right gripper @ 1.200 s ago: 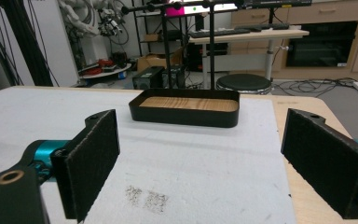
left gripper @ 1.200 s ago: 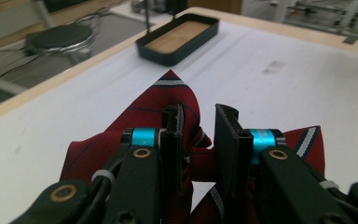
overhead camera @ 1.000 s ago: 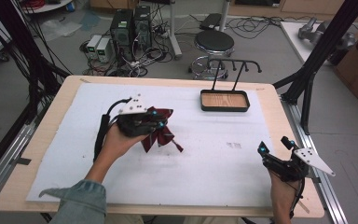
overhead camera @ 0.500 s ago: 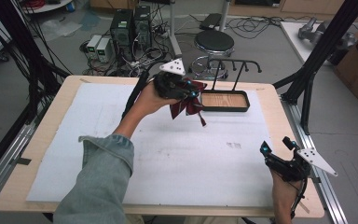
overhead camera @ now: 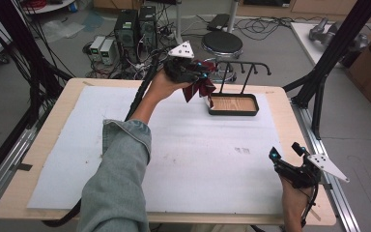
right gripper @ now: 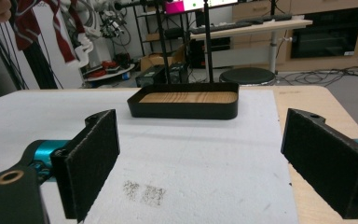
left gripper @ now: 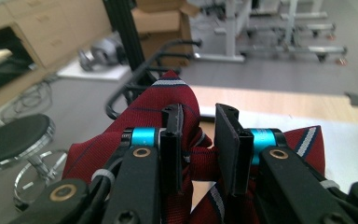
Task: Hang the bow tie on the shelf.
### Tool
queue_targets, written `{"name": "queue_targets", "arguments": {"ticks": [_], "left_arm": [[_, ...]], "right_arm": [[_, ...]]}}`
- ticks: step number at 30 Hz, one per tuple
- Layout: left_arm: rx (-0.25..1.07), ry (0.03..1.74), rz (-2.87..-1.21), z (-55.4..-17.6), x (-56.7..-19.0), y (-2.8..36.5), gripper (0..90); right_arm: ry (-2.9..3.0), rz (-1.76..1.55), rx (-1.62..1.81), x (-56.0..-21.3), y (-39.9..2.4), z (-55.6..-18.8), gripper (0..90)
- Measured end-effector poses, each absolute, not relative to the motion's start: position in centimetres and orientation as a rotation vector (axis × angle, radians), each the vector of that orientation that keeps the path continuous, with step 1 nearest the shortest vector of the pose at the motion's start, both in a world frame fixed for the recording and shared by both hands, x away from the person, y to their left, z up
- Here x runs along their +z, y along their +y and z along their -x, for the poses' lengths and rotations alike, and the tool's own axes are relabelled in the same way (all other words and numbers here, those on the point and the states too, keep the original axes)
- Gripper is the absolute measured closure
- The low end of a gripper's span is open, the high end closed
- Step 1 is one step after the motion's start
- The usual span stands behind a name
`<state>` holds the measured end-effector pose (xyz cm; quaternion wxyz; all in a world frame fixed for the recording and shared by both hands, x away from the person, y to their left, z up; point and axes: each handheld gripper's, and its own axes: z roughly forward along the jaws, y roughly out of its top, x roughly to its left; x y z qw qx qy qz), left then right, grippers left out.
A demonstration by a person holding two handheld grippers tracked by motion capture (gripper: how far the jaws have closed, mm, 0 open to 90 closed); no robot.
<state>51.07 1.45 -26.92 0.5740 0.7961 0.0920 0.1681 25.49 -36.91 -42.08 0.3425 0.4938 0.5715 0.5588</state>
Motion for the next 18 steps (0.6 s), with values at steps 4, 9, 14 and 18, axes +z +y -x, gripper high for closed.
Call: {"name": "queue_targets", "arguments": {"ticks": [4,9,14,18], "left_arm": [[0.436,0.242,-1.776,-51.4,-27.3,0.8,72.1],[0.52,0.361,-1.712,-52.0,-28.1,0.1,72.2],[0.582,0.462,-1.631,-52.6,-28.9,-0.2,72.2],[0.566,0.53,-1.561,-53.2,-29.5,-0.1,72.2]], "right_arm": [[1.494,-1.296,1.456,-42.3,-36.9,-25.6,10.3],[1.5,-1.288,1.448,-42.3,-36.8,-25.5,10.3],[1.505,-1.285,1.44,-42.3,-36.7,-25.5,10.3],[1.507,-1.285,1.442,-42.3,-36.7,-25.5,10.3]]}}
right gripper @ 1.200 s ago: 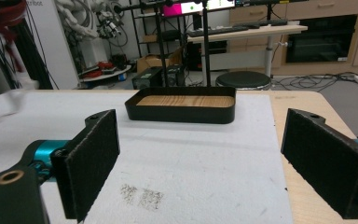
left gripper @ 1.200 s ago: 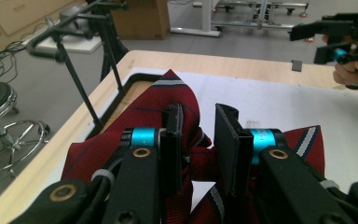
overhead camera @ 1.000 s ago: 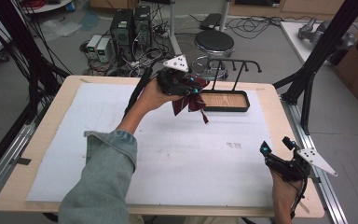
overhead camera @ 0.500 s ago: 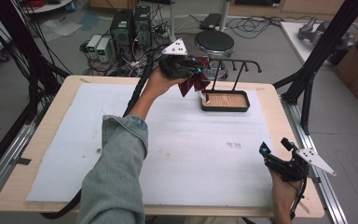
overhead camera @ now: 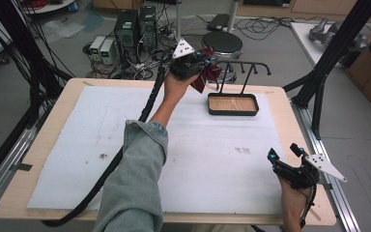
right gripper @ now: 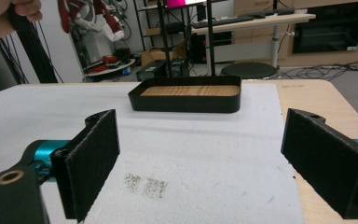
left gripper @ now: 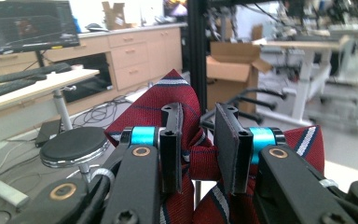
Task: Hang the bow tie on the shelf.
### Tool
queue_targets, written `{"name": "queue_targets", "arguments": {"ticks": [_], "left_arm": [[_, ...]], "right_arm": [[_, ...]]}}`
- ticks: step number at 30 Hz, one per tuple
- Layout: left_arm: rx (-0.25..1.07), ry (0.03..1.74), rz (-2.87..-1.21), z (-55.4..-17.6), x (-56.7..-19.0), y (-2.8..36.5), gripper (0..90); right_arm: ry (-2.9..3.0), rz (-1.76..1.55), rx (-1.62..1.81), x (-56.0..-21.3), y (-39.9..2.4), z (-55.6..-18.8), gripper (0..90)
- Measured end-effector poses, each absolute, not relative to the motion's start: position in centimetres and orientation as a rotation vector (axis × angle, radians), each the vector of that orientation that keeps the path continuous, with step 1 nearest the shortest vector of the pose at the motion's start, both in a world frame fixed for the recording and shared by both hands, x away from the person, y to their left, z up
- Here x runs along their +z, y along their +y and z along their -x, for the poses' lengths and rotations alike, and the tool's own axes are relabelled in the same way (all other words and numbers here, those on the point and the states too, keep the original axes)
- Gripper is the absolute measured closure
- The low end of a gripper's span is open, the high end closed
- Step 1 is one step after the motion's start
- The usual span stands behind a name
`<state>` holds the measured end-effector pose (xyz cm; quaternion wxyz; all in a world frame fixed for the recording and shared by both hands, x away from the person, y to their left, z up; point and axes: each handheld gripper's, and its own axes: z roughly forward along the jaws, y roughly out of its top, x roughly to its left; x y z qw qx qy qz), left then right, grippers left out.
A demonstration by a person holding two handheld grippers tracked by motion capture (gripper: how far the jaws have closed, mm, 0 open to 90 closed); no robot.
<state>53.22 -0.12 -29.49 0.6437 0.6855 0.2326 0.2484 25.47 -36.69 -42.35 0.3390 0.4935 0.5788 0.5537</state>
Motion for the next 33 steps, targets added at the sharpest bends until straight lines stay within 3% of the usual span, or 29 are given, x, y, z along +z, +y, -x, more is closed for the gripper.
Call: {"name": "queue_targets", "arguments": {"ticks": [13,27,33], "left_arm": [[0.604,0.598,-1.447,-53.5,-30.0,-2.3,72.5],[0.661,0.747,-1.425,-55.6,-31.4,-1.7,72.5],[0.672,0.741,-1.502,-55.9,-32.4,-1.7,72.2]], "right_arm": [[1.523,-1.283,1.434,-42.7,-36.6,-25.3,10.3],[1.545,-1.281,1.431,-42.8,-36.3,-25.4,10.3],[1.547,-1.28,1.433,-42.8,-36.4,-25.4,10.3]]}}
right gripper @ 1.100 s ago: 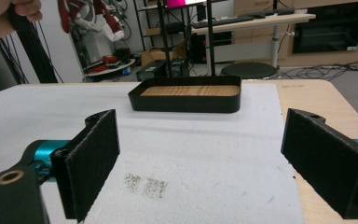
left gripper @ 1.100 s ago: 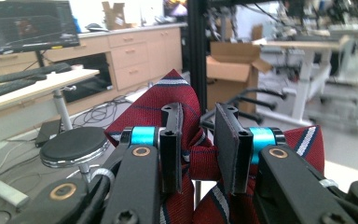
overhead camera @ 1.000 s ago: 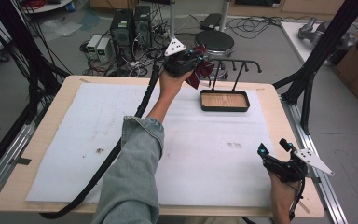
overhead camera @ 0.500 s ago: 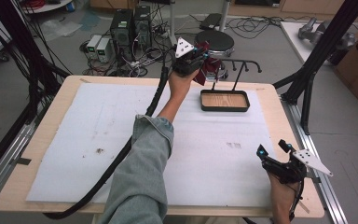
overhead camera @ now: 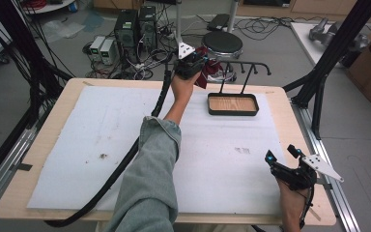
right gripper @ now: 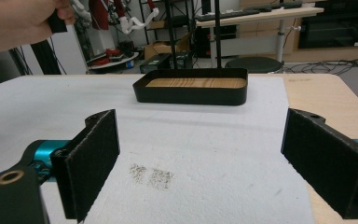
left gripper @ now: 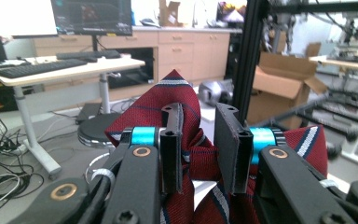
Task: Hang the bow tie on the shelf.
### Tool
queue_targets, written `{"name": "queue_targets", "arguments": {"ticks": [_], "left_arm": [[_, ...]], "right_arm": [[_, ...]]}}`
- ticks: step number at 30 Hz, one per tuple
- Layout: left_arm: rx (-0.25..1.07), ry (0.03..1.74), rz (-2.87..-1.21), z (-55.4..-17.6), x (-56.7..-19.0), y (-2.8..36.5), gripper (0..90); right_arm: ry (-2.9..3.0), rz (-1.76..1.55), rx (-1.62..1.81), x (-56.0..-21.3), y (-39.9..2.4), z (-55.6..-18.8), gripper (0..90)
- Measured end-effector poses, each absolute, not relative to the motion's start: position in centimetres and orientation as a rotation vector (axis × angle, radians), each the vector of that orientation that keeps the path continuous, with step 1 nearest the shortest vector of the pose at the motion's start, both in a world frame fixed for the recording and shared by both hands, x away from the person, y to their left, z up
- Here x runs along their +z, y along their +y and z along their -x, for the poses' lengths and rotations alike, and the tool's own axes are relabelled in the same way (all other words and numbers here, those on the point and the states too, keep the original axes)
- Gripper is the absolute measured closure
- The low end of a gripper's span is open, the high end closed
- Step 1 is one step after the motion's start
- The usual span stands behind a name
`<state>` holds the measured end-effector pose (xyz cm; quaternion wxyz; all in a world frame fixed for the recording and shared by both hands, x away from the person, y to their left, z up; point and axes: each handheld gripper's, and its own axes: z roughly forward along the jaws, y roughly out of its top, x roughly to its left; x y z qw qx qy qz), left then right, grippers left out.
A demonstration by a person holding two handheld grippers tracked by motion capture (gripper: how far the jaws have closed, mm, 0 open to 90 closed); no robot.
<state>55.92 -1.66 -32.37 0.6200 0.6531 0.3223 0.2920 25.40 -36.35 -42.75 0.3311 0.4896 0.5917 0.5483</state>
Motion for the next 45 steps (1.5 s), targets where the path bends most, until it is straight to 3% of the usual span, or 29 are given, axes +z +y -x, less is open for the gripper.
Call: {"name": "queue_targets", "arguments": {"ticks": [13,24,36,45], "left_arm": [[0.659,0.712,-1.652,-55.5,-34.1,-2.6,68.8],[0.688,0.703,-1.71,-54.6,-33.5,-1.7,54.9],[0.652,0.696,-1.721,-49.9,-31.6,3.3,45.7],[0.64,0.759,-1.673,-44.5,-30.8,10.0,39.5]], "right_arm": [[1.526,-1.279,1.451,-42.4,-36.6,-25.1,10.3],[1.528,-1.276,1.448,-42.4,-36.4,-25.2,10.3],[1.526,-1.268,1.442,-42.4,-36.2,-25.3,10.3],[1.561,-1.238,1.423,-42.2,-35.1,-25.8,10.3]]}}
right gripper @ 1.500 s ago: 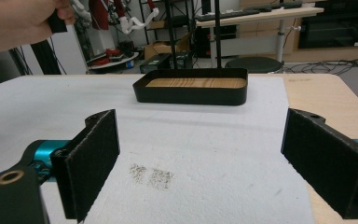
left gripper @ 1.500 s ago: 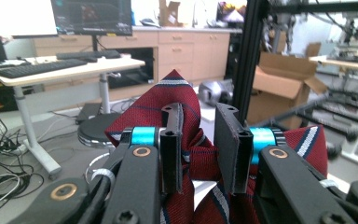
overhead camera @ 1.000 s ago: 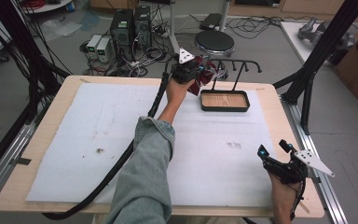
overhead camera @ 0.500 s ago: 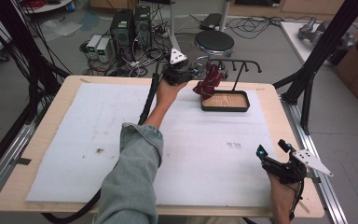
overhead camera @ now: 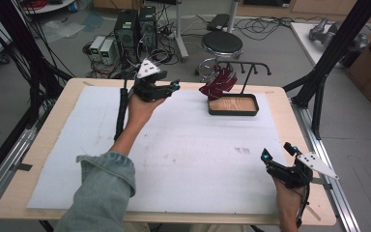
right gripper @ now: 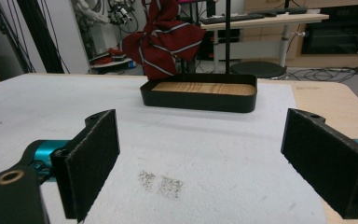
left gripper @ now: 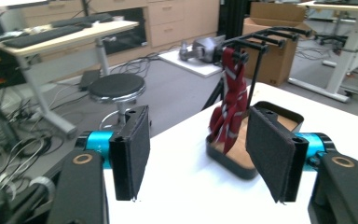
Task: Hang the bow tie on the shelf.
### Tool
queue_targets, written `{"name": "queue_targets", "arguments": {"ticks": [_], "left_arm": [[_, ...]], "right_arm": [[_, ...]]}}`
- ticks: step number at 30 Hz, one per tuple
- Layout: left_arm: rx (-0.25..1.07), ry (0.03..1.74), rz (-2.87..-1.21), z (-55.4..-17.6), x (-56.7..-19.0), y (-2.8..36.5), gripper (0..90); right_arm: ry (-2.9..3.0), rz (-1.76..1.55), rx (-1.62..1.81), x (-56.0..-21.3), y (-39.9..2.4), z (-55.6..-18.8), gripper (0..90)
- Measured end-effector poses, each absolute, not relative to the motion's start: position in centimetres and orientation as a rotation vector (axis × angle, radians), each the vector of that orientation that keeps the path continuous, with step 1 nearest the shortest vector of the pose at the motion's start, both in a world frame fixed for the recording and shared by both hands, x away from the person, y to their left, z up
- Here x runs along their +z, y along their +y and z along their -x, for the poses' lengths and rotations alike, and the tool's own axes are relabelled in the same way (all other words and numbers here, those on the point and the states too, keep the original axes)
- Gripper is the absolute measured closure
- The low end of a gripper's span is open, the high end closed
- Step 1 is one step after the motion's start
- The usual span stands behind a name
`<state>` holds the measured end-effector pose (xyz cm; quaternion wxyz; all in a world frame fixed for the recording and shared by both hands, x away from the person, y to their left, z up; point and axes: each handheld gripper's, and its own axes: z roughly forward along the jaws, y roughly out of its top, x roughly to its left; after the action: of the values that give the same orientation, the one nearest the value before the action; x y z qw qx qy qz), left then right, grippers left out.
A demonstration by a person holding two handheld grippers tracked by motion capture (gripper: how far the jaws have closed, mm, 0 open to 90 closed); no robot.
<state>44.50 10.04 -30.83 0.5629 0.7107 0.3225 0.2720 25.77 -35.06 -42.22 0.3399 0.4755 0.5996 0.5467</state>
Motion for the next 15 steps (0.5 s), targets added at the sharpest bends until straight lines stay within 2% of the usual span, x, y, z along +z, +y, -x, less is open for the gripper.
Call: {"name": "queue_targets", "arguments": {"ticks": [4,5,6,10,15], "left_arm": [[0.635,0.803,-1.636,-42.8,-31.1,12.3,35.9],[0.639,0.814,-1.626,-42.2,-31.2,13.0,30.0],[0.636,0.83,-1.627,-41.5,-31.4,13.8,28.7],[0.653,0.842,-1.6,-38.1,-32.1,17.3,25.7],[0.673,0.836,-1.564,-35.3,-33.0,19.9,21.6]], "right_arm": [[1.563,-1.238,1.421,-42.1,-34.7,-25.9,10.3],[1.572,-1.23,1.414,-42.1,-34.3,-26.1,10.3],[1.579,-1.228,1.407,-42.0,-34.1,-26.2,10.3],[1.592,-1.199,1.378,-42.0,-33.4,-26.5,10.2],[1.591,-1.193,1.359,-42.0,-33.2,-26.6,10.2]]}}
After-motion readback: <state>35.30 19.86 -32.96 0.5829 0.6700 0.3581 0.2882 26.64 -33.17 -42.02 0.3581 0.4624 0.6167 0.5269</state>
